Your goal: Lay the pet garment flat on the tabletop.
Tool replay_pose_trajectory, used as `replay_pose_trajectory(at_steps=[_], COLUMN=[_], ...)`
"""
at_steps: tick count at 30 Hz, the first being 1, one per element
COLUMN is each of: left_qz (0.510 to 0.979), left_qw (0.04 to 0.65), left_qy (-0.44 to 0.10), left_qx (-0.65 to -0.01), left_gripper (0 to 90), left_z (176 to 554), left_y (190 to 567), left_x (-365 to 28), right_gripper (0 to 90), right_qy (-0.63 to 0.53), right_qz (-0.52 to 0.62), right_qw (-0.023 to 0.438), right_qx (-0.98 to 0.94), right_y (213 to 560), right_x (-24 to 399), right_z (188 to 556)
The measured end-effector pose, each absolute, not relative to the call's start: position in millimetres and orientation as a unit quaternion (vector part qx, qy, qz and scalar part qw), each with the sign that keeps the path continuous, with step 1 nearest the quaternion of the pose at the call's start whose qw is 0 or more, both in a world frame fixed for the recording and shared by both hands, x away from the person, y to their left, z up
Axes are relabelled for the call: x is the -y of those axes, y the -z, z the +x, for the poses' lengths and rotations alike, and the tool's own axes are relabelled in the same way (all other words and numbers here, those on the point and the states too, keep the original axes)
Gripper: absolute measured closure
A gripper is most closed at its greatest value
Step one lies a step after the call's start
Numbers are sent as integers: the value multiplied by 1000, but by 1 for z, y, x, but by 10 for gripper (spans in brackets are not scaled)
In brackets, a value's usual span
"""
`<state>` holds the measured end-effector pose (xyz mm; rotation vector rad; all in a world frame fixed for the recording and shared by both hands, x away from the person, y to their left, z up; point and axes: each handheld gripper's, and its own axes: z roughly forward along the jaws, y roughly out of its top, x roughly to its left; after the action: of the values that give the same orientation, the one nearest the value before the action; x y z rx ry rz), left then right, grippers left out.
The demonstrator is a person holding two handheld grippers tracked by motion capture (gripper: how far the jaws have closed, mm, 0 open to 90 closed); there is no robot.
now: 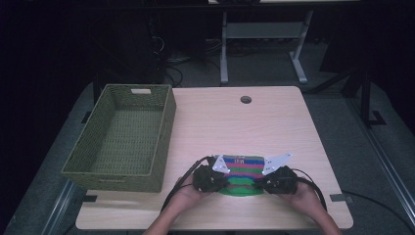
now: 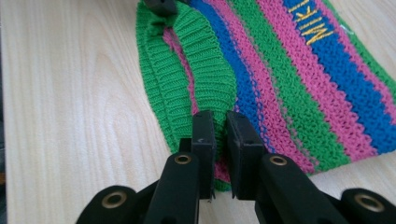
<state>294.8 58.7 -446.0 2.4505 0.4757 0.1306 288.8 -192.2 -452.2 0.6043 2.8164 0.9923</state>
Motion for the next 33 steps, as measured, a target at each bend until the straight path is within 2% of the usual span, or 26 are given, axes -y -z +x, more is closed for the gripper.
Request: replay_pose_trajectory(at_steps=[15, 33], left_qz=[930, 926], left_qw=[321, 338], left_qy=[-48, -50], left_qx=[-172, -161], left_gripper=[854, 855], left_z=[289, 274], left_y=[436, 420], left_x=[-62, -69], right_gripper=[818, 817], right_qy=[-351, -367], right_qz=[203, 184], right_qw=[22, 25], right_qx=[-914, -911], right_y=[442, 432], right_x=[196, 199], right_z=[285, 270])
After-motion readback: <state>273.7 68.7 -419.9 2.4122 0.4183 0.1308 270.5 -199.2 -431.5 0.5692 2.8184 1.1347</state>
